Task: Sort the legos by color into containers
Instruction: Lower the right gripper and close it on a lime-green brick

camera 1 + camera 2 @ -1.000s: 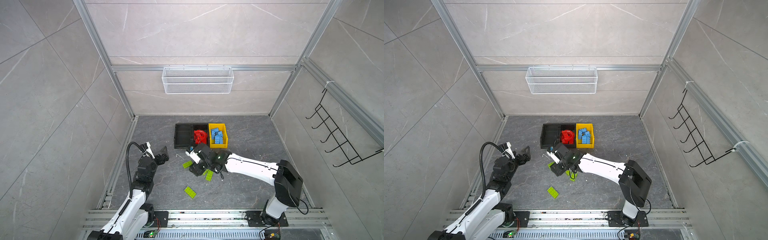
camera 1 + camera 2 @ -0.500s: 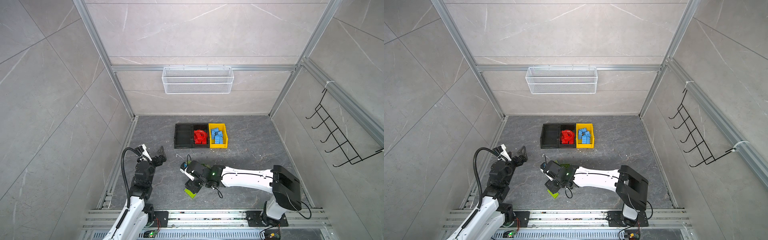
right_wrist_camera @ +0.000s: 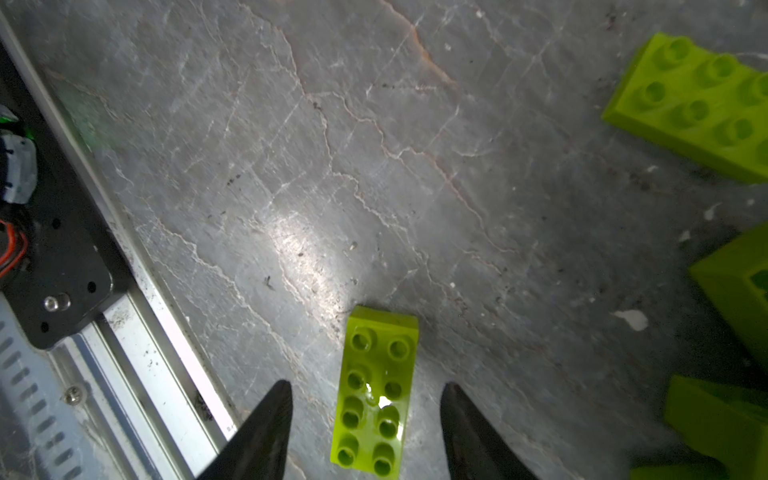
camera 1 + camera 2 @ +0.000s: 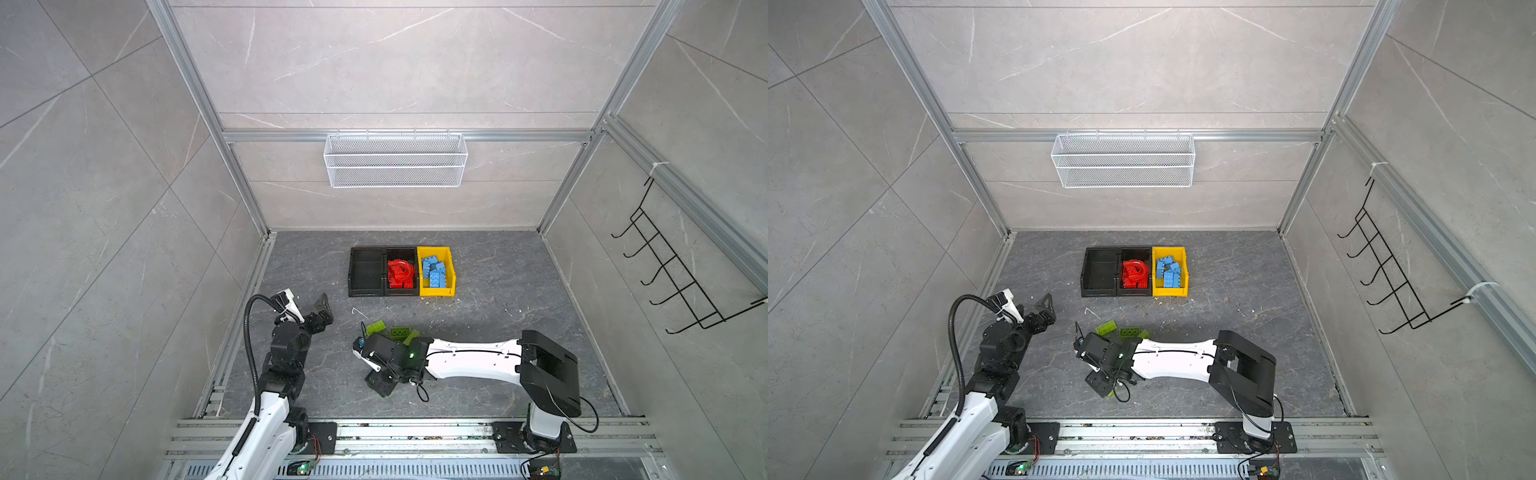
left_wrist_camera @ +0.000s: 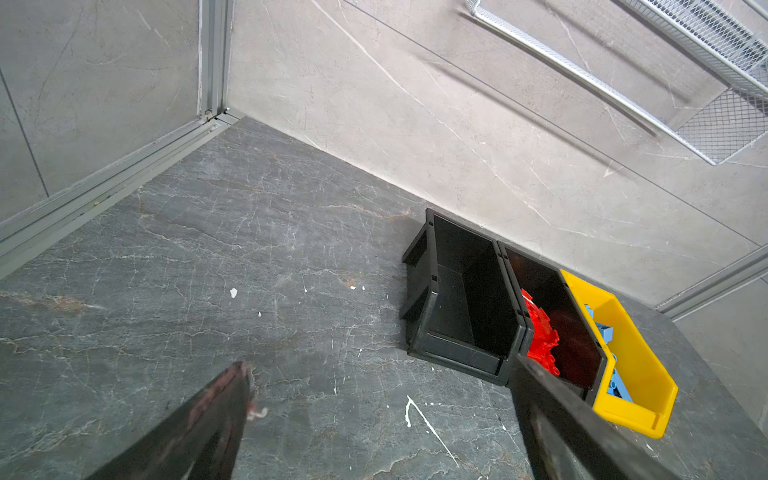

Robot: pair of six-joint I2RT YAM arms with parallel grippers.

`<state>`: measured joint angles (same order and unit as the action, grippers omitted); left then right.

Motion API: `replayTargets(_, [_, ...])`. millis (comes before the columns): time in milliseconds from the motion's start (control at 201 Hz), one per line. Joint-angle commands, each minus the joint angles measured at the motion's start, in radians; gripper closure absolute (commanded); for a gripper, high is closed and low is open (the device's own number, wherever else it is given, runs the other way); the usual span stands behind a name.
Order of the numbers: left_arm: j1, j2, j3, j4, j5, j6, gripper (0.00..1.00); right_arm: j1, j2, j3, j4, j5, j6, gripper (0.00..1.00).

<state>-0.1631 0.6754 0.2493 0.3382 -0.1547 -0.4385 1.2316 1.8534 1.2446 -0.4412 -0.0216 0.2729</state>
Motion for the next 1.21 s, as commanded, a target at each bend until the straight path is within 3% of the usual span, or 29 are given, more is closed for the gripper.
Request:
replayTargets(0, [0.003, -0.003, 0.004, 0.031, -0.004, -0.006, 0.01, 0.002, 0.038, 0.045, -0.053, 0.027, -0.011, 0.42])
replayTargets(812, [0.002, 0.017, 0.005, 0.041, 0.000, -0.013, 0.01, 0.012, 0.128, 0.069, -0.061, 0.046, 0.002, 0.50])
replayTargets(1205, [0.003, 0.038, 0.010, 0.045, 0.001, -0.013, 0.01, 0.012, 0.102, 0.040, -0.023, 0.056, 0.035, 0.63])
